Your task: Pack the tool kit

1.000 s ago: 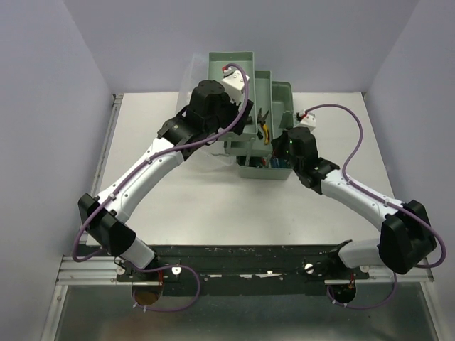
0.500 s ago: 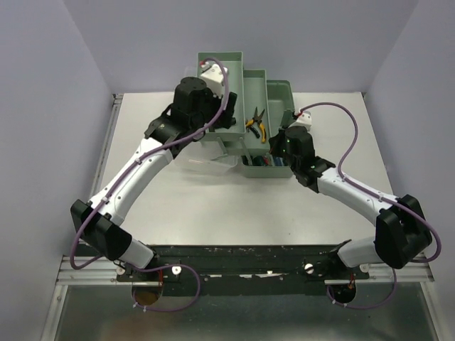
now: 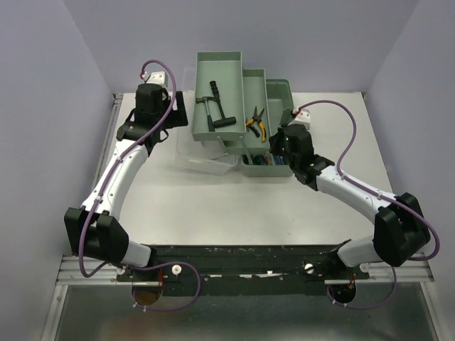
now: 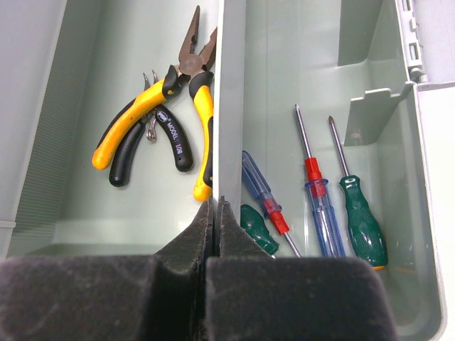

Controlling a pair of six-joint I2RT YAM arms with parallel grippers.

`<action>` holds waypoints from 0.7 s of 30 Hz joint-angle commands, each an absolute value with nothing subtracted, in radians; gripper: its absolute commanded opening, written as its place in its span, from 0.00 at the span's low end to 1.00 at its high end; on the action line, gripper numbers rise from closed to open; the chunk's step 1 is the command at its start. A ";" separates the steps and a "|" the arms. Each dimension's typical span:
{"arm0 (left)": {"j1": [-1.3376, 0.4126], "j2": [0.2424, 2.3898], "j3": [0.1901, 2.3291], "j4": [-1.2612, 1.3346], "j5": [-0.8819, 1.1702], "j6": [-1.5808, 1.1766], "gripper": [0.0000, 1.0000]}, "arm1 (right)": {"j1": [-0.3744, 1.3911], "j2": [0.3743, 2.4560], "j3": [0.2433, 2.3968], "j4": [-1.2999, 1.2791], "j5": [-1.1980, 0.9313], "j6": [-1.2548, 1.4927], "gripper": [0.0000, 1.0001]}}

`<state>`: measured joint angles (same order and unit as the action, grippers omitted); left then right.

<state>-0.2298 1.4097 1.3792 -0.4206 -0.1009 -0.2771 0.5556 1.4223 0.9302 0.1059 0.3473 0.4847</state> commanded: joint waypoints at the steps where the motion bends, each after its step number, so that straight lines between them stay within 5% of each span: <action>1: -0.219 1.486 1.390 -0.503 -0.109 -0.298 0.94 | 0.540 1.488 0.903 -0.066 0.393 0.465 0.00; 7: -0.219 1.572 1.387 -0.499 -0.077 -0.287 0.72 | 0.540 1.480 0.899 -0.069 0.399 0.468 0.00; 18: -0.224 1.620 1.410 -0.503 -0.055 -0.281 0.00 | 0.540 1.465 0.905 -0.081 0.403 0.457 0.00; 21: -0.241 1.611 1.439 -0.506 -0.077 -0.258 0.00 | 0.540 1.459 0.923 -0.110 0.406 0.442 0.03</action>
